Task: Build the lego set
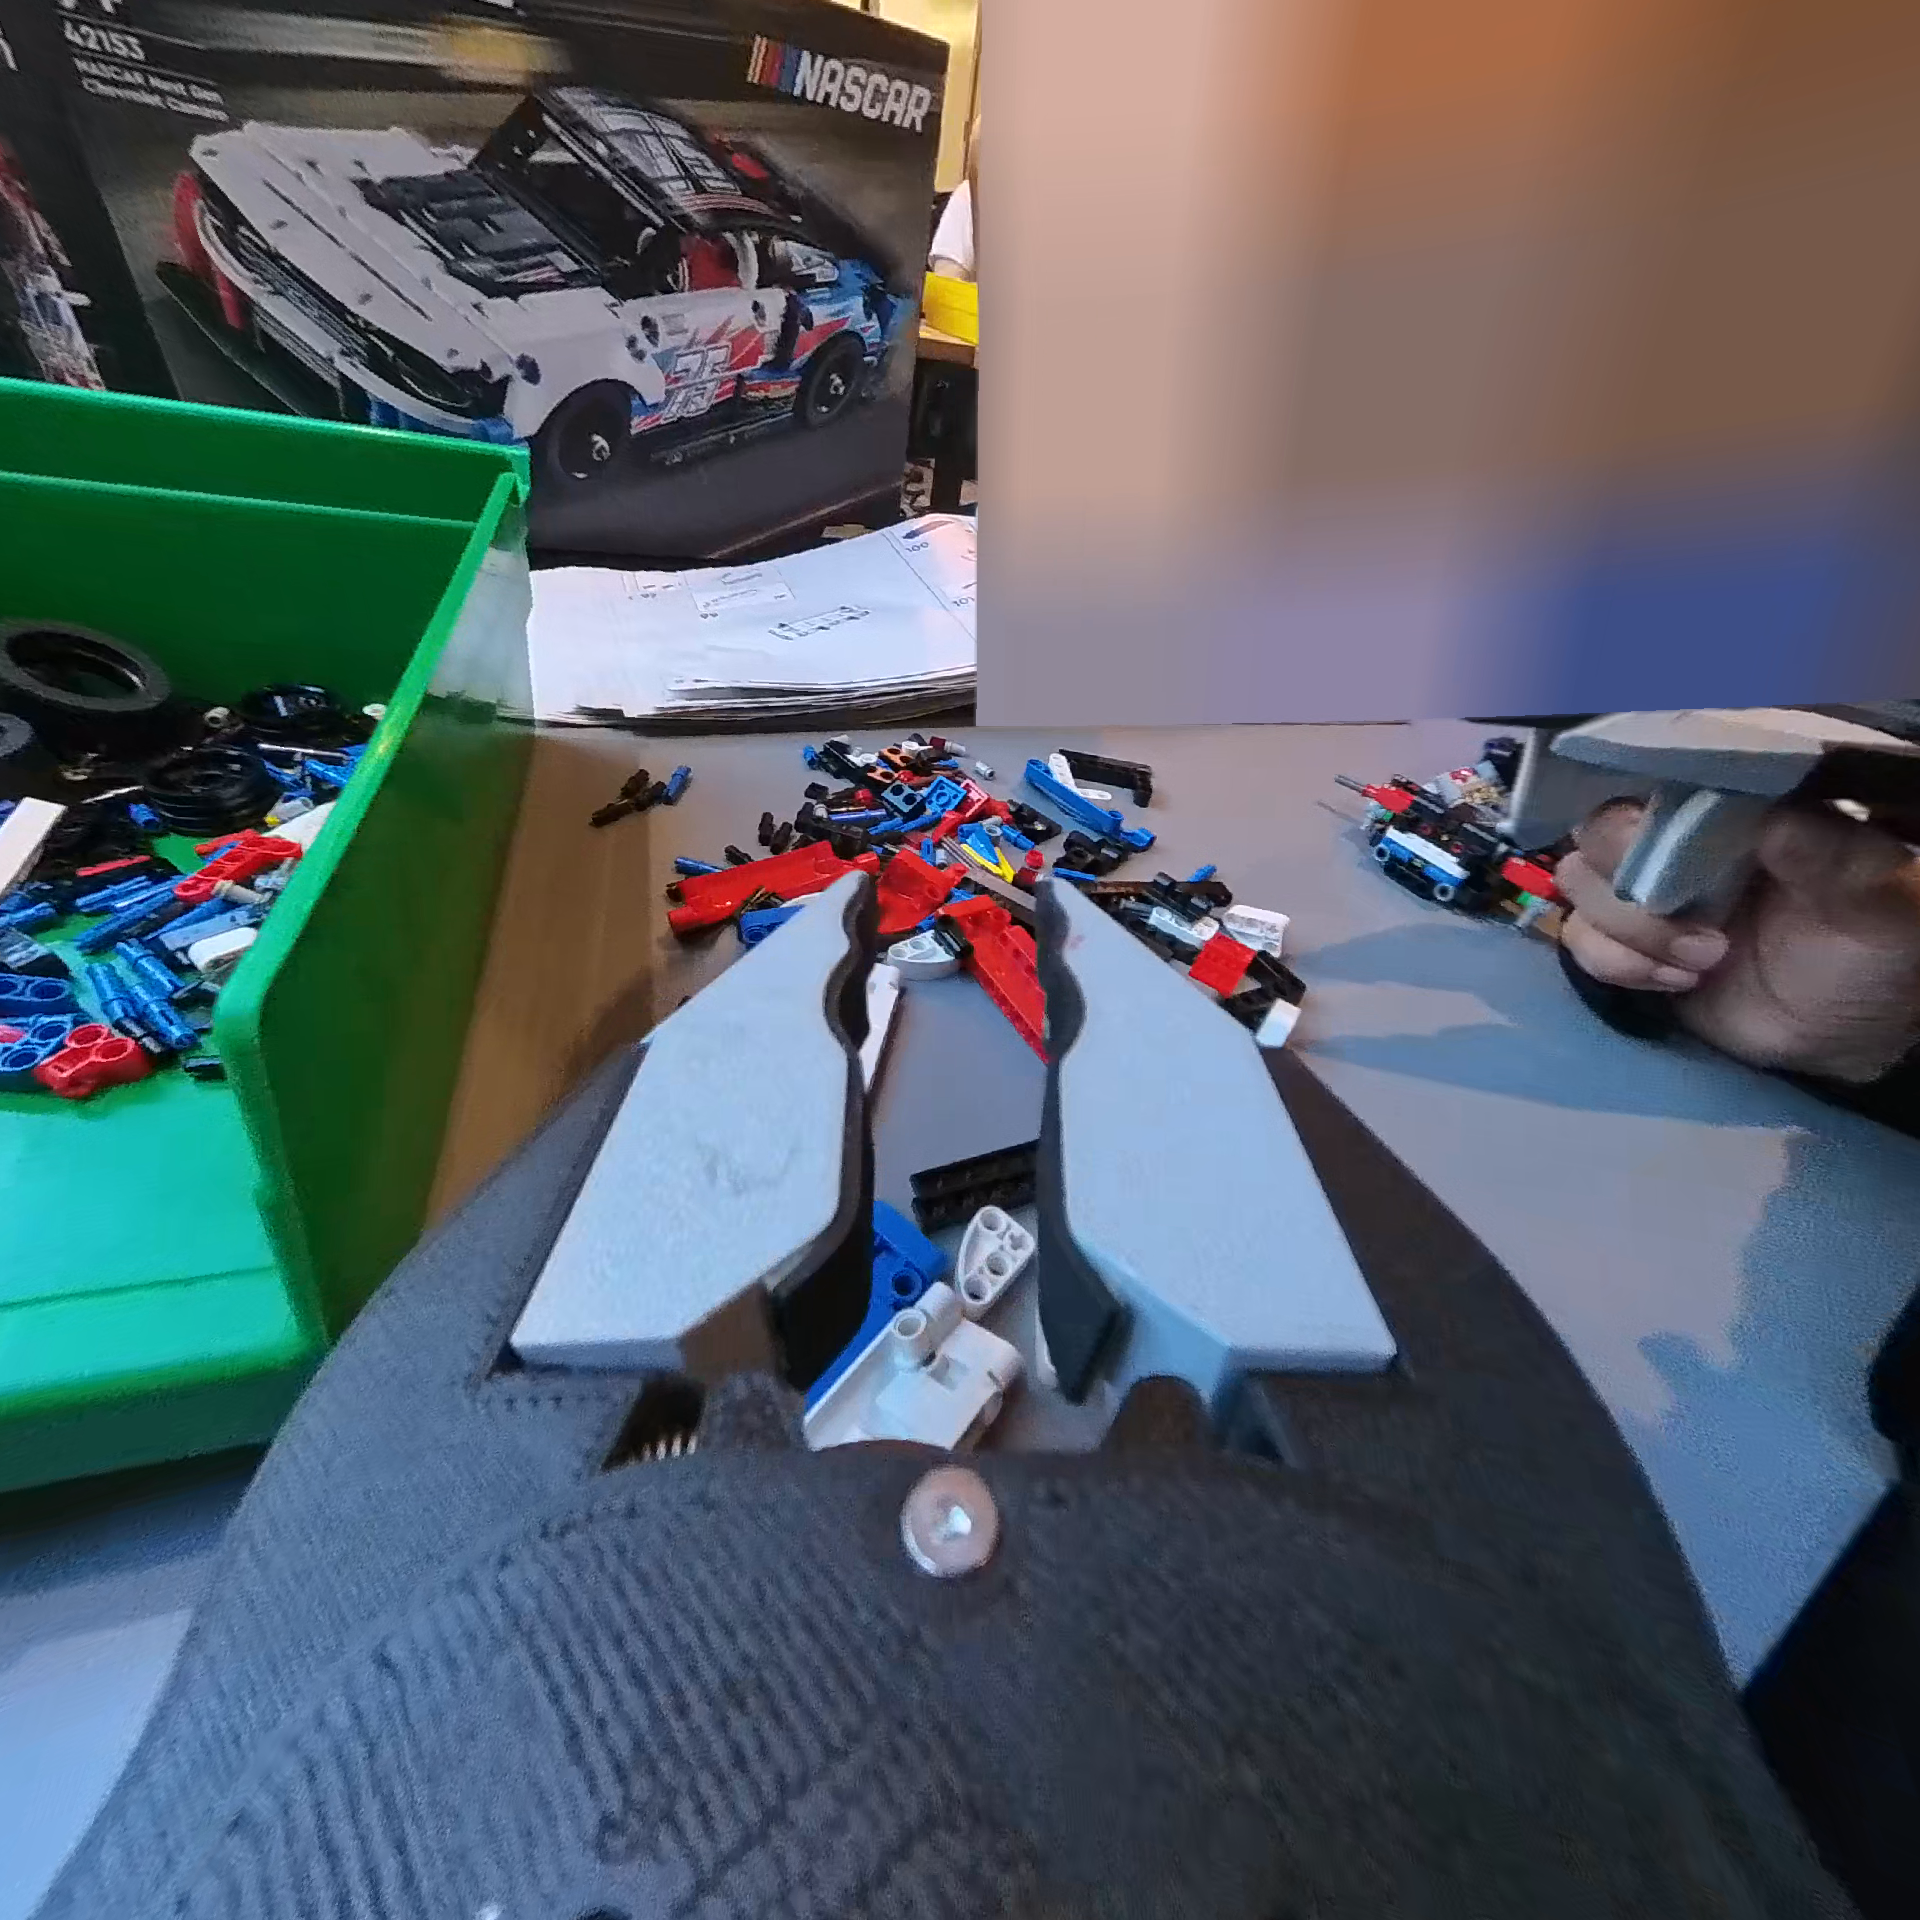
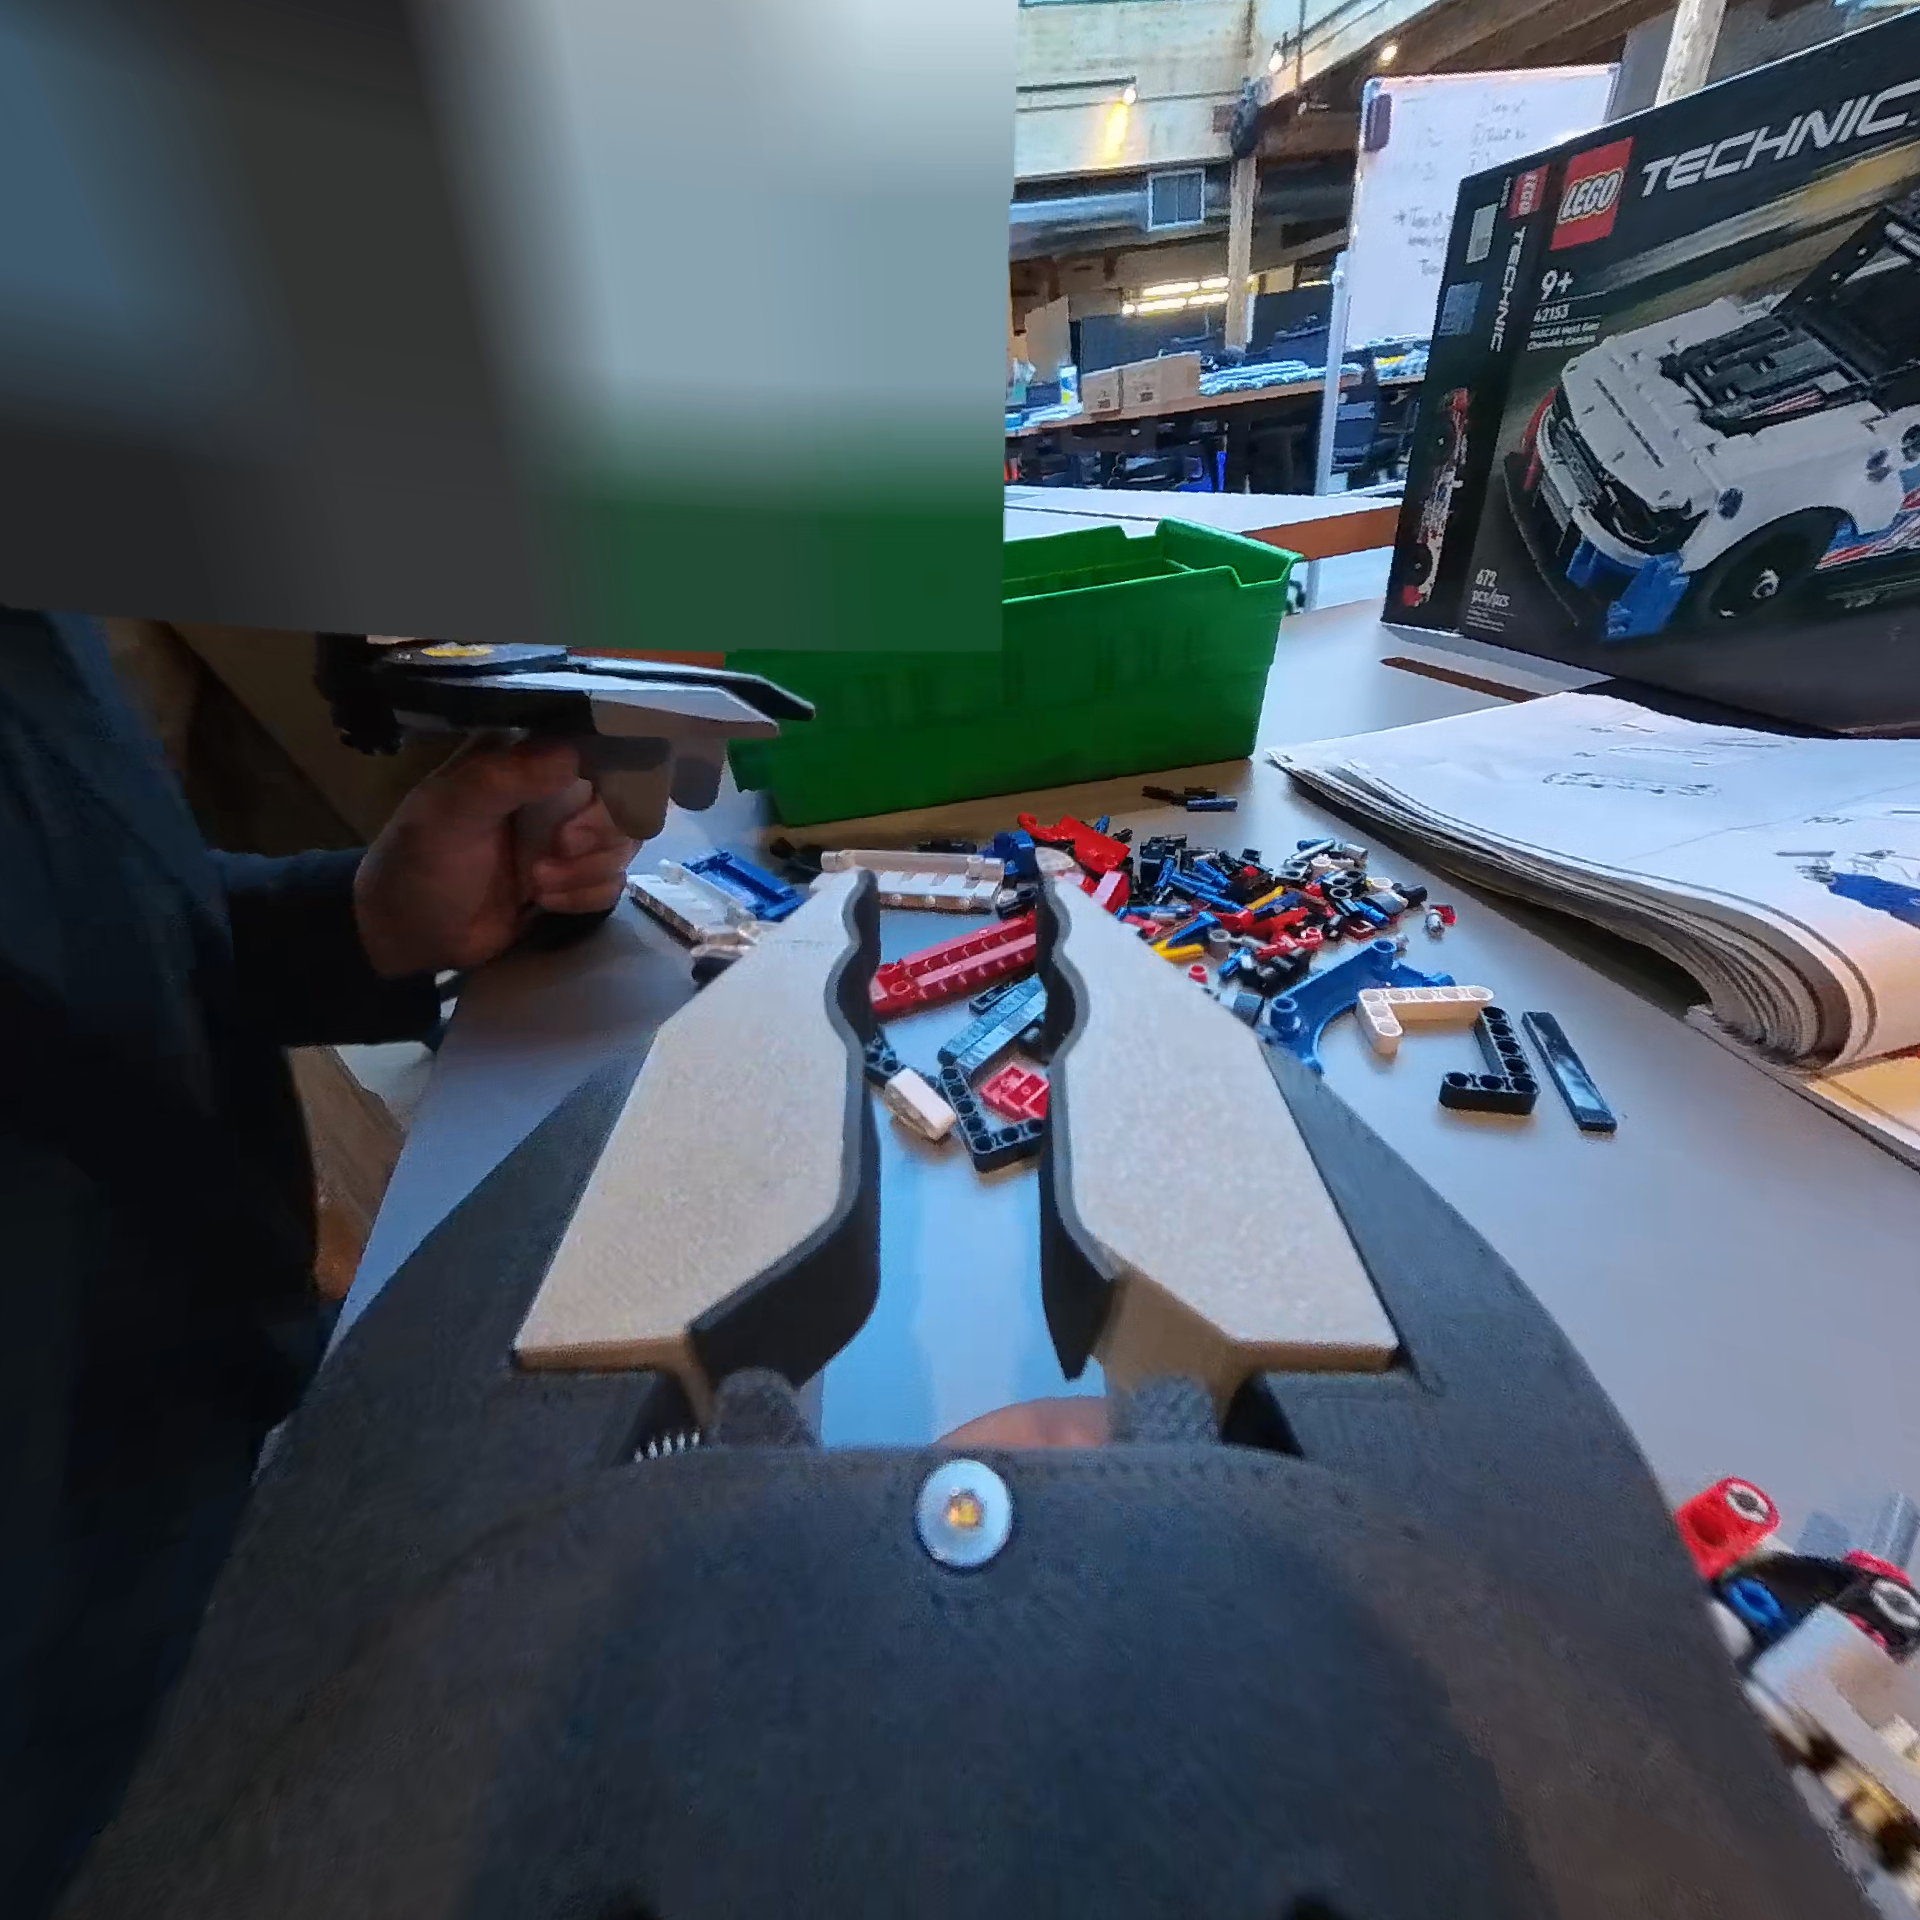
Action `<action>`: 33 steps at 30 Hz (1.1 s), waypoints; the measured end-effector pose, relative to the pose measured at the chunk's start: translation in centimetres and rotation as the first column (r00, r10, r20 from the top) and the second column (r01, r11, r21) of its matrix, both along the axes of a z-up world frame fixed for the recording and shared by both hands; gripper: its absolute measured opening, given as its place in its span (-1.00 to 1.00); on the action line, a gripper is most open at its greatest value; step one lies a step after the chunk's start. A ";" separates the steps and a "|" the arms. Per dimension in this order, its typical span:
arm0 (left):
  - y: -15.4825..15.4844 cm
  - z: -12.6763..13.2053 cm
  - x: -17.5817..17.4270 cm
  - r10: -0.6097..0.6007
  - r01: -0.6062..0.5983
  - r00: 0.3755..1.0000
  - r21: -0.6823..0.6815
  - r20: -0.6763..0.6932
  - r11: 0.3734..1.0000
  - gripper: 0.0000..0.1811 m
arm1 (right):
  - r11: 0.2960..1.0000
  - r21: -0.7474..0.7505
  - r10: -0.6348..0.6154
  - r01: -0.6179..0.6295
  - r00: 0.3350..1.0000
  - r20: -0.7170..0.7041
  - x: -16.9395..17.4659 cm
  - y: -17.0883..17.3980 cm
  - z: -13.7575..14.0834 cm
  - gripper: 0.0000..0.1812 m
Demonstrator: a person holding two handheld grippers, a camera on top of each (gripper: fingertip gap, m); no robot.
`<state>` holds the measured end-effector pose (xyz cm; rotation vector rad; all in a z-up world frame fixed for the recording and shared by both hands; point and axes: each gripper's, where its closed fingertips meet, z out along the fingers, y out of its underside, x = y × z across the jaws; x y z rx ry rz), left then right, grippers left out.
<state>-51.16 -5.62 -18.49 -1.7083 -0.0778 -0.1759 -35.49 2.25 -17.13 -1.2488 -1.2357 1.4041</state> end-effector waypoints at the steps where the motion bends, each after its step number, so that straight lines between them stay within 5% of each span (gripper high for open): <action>1: -0.1 0.1 -0.1 0.014 -0.014 1.000 0.005 -0.006 1.000 -0.71 | 1.000 -0.010 0.003 -0.003 1.000 -0.002 -0.3 0.1 0.0 -0.70; 6: -0.3 0.4 0.1 0.041 -0.039 0.997 0.032 -0.066 0.999 -0.87 | 0.999 -0.042 0.032 -0.032 0.999 0.006 -1.4 -0.2 -0.1 -0.70; 15: -0.2 0.2 1.1 0.001 0.001 0.994 0.018 -0.113 1.000 -0.85 | 0.993 -0.110 0.032 -0.034 0.999 -0.016 -0.4 0.1 0.2 -0.71; 25: -0.5 0.7 1.0 -0.052 0.052 0.999 0.050 -0.015 0.997 -0.83 | 0.999 0.038 -0.025 0.023 0.998 0.049 -1.0 -0.5 -0.7 -0.71; 33: -0.5 0.8 0.5 -0.057 0.054 0.997 0.062 0.056 0.997 -0.82 | 0.999 0.016 -0.041 0.040 0.999 0.025 -1.0 0.4 -0.3 -0.72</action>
